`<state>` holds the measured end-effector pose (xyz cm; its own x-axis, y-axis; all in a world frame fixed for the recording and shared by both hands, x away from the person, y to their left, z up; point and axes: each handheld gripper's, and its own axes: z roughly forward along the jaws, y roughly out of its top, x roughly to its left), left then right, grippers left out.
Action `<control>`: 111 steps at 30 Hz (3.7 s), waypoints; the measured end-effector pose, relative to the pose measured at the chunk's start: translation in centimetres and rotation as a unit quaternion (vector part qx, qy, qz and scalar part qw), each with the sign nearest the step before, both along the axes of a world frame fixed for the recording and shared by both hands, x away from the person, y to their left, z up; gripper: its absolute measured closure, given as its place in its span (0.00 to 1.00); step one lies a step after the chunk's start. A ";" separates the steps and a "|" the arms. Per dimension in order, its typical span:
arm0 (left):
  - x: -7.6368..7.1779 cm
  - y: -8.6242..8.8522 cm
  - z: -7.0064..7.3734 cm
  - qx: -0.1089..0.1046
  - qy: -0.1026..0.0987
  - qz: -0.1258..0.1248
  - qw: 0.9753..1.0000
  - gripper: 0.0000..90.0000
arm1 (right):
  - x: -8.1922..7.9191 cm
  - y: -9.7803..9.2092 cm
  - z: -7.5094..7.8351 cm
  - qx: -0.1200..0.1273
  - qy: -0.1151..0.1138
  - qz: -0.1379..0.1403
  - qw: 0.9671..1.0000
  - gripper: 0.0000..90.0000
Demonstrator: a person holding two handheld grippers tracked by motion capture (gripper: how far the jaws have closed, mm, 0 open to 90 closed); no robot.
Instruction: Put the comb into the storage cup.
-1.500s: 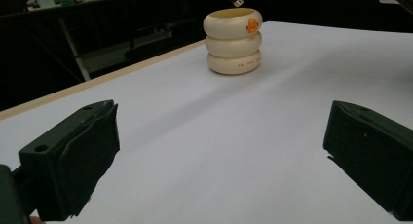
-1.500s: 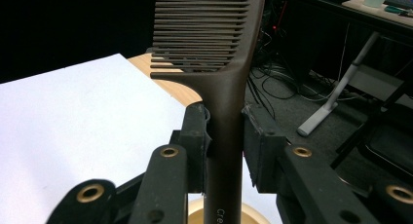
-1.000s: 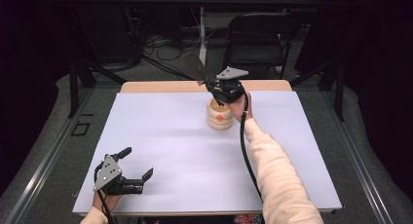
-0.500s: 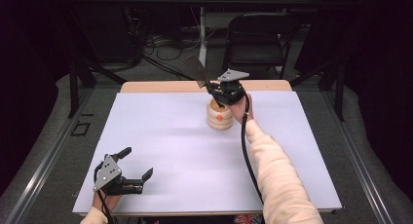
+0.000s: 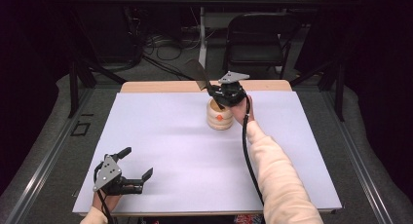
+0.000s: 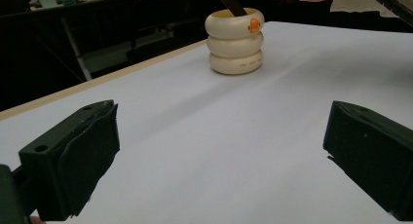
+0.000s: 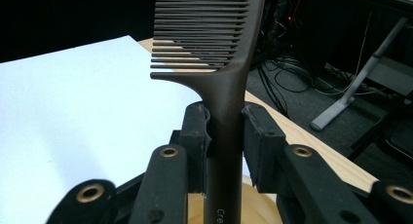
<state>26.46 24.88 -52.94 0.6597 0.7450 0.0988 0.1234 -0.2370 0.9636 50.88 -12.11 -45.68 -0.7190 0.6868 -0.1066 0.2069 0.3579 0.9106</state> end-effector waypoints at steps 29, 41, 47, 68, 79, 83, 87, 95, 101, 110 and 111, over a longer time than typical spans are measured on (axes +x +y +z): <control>0.0 0.0 0.0 0.001 0.000 0.002 1.000 0.00 | 0.1 -0.8 -1.2 -0.007 0.016 0.002 1.000 0.80; 0.0 0.0 0.0 -0.001 0.000 0.002 1.000 0.00 | 0.2 -1.0 -1.6 -0.009 0.022 0.001 1.000 0.80; 0.0 0.0 0.0 -0.001 0.000 0.002 1.000 0.00 | 0.2 -1.2 -1.8 -0.012 0.026 0.001 1.000 0.80; 0.0 0.0 0.0 -0.001 -0.001 0.002 1.000 0.00 | 0.4 -1.4 -2.4 -0.018 0.039 0.000 0.999 0.80; 0.0 0.0 0.0 0.000 -0.001 0.001 1.000 0.00 | 0.7 -1.1 -2.9 -0.029 0.048 0.001 0.998 0.80; 0.0 0.0 0.0 -0.002 -0.001 0.003 1.000 0.00 | 0.6 -1.0 -2.9 -0.032 0.050 0.003 0.998 0.80; 0.0 0.0 0.0 -0.001 -0.001 0.002 1.000 0.00 | 0.7 -1.0 -3.1 -0.035 0.053 0.003 0.998 0.80; 0.0 0.0 0.0 -0.002 -0.001 0.002 1.000 0.00 | 0.6 -1.4 -3.6 -0.037 0.066 -0.003 0.997 0.69; 0.0 0.0 0.0 -0.002 -0.001 0.001 1.000 0.00 | 0.2 -2.0 -2.8 -0.028 0.077 0.001 0.997 0.46; 0.0 0.0 0.0 -0.002 0.000 0.002 1.000 0.00 | -0.4 -2.2 -1.9 -0.034 0.091 0.006 0.995 0.23; 0.0 0.0 0.0 -0.002 0.001 0.003 1.000 0.00 | -0.5 -2.2 -1.9 -0.037 0.094 0.008 0.995 0.21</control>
<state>26.50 24.85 -52.94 0.6558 0.7490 0.0943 0.1260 -0.2318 0.9646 50.34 -14.30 -47.54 -0.7419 0.6702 -0.0186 0.3649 0.4268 0.8274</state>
